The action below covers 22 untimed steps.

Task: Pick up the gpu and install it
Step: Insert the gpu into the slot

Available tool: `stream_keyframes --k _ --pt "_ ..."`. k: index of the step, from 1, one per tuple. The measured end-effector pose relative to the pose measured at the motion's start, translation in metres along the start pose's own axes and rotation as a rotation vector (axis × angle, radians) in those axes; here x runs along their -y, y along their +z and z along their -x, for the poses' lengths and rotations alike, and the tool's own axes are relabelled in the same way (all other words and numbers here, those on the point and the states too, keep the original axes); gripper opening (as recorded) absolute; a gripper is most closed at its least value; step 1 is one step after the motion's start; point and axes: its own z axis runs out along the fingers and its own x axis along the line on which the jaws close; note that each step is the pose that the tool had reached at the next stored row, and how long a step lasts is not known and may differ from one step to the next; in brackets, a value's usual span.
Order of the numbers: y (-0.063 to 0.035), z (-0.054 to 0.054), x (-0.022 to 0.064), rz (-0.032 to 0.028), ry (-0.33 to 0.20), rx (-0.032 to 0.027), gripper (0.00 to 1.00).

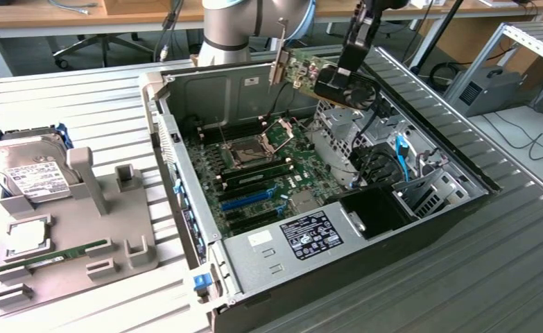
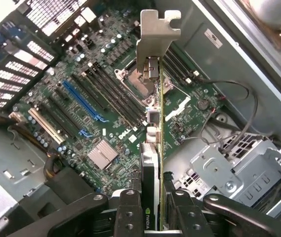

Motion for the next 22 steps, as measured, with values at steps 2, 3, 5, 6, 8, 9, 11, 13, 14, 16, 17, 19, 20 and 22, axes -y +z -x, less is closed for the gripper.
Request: stream_keyframes --k 2,3,5,6,8,9,11,13,14,16,17,19,20,22 --pt "0.0001 0.0004 -0.0004 0.0014 -0.057 -0.002 0.27" --pt "0.0001 0.0006 -0.0005 0.0019 -0.074 -0.0026 0.27" --pt "0.0001 0.0008 -0.0007 0.0027 -0.106 -0.0037 0.27" --pt "0.0001 0.001 -0.0008 0.0031 -0.122 -0.0043 0.27" --pt "0.0001 0.0012 -0.0011 0.0039 -0.157 -0.0056 0.27" --pt "0.0002 0.0013 -0.0012 0.0043 -0.173 -0.0061 0.27" --pt "0.0002 0.0016 -0.0014 0.0051 -0.204 -0.0072 0.27" --pt "0.0002 0.0018 -0.0016 0.0058 -0.233 -0.0083 0.27" --pt "0.0002 0.0019 -0.0017 0.0063 -0.252 -0.0089 0.27" --pt "0.0002 0.0023 -0.002 0.0077 -0.309 -0.0109 0.27" --pt "0.0002 0.0024 -0.0021 0.008 -0.322 -0.0114 0.27" --pt "0.0002 0.0026 -0.0023 0.0088 -0.351 -0.0124 0.27" --pt "0.0003 0.0026 -0.0023 0.0091 -0.364 -0.0129 0.27" --pt "0.0003 0.0028 -0.0025 0.0098 -0.394 -0.0139 0.27"
